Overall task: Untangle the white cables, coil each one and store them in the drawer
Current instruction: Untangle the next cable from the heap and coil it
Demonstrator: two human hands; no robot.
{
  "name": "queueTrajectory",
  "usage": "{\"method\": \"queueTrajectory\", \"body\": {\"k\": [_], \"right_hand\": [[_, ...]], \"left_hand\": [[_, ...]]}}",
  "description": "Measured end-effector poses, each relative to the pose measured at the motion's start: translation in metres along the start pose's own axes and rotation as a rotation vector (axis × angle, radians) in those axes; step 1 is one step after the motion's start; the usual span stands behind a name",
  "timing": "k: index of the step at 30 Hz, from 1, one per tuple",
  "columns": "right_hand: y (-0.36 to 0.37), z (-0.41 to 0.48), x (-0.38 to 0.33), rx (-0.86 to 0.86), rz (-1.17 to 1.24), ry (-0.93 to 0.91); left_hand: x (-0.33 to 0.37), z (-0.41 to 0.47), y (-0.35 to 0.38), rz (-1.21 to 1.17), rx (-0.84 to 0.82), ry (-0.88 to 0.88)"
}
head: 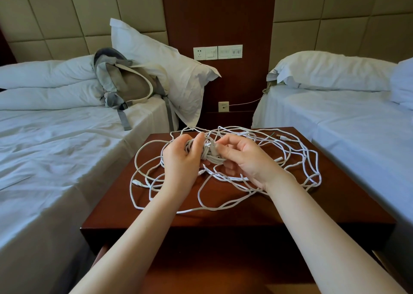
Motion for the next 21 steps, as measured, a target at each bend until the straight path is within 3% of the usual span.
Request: {"method": "queueTrajectory", "body": {"k": [9,15,21], "right_hand": [[0.003,0.002,0.000,0.094,-0.016,0.095],[0.001,-0.002,0.000,0.029,0.049,0.087],[-0.007,0.001,-0.009,0.049,-0.274,-0.062]], "left_hand": [[-0.001,-0.005,0.004,0.078,0.058,0.151],[-0.004,-0.004,0.003,0.029,0.033,0.096],[-0.007,-0.006,0.009,-0.069,-0.044,-0.081]]}}
Point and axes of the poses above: each hand's wrist, its own z-axis towards the middle knuckle, its own y-axis out of the palm, x = y × z, the point moved 5 cm from there along z, towards the middle knuckle, and after that the axes turned 3 degrees about -y, right-handed, at the moved point
